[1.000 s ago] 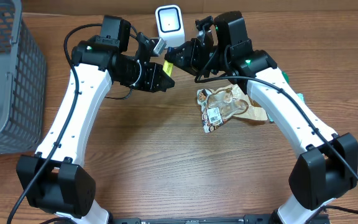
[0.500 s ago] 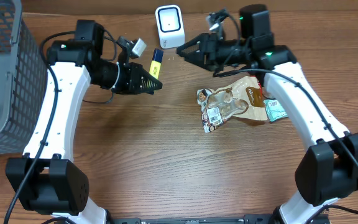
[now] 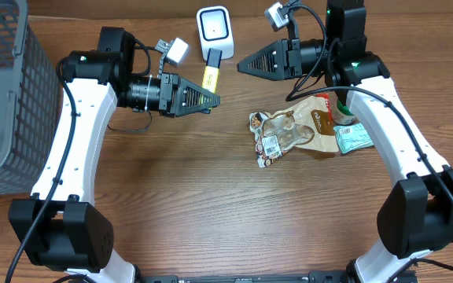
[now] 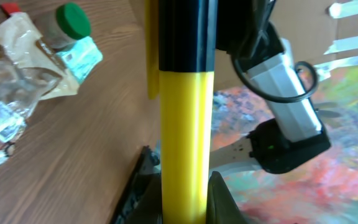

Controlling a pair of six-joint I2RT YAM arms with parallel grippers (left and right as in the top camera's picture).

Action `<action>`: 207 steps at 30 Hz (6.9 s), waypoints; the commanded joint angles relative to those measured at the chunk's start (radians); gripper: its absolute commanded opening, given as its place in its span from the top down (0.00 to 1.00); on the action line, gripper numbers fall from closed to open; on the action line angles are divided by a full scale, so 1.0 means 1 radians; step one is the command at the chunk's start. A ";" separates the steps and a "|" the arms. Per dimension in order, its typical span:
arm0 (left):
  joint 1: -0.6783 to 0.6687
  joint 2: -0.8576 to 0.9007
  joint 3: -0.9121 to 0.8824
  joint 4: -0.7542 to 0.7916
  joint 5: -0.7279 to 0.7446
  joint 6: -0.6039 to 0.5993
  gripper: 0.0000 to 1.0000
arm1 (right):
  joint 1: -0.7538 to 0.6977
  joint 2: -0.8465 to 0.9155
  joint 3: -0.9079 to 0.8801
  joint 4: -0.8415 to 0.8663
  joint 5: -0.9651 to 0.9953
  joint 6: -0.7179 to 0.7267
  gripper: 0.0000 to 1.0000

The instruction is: Scan the item barcode

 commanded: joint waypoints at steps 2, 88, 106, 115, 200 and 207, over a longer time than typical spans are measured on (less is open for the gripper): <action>-0.026 -0.013 0.000 0.008 0.087 0.029 0.96 | 0.037 0.003 0.007 0.008 0.031 0.053 0.57; 0.037 -0.013 0.000 0.347 -0.996 -0.349 0.07 | 0.149 0.003 0.007 -0.175 1.168 -0.359 0.88; 0.257 -0.011 0.000 0.340 -1.234 -0.525 0.00 | 0.196 0.017 0.595 -0.531 1.519 -0.563 0.97; 0.260 -0.011 0.000 0.340 -1.234 -0.525 0.00 | 0.318 0.133 0.602 -0.206 1.635 -1.015 0.97; 0.260 -0.011 0.000 0.340 -1.234 -0.525 0.00 | 0.092 0.277 0.275 -1.151 1.390 -0.602 0.87; 0.260 -0.011 0.000 0.340 -1.234 -0.525 0.00 | 0.092 0.277 0.231 -1.116 1.397 -0.602 0.87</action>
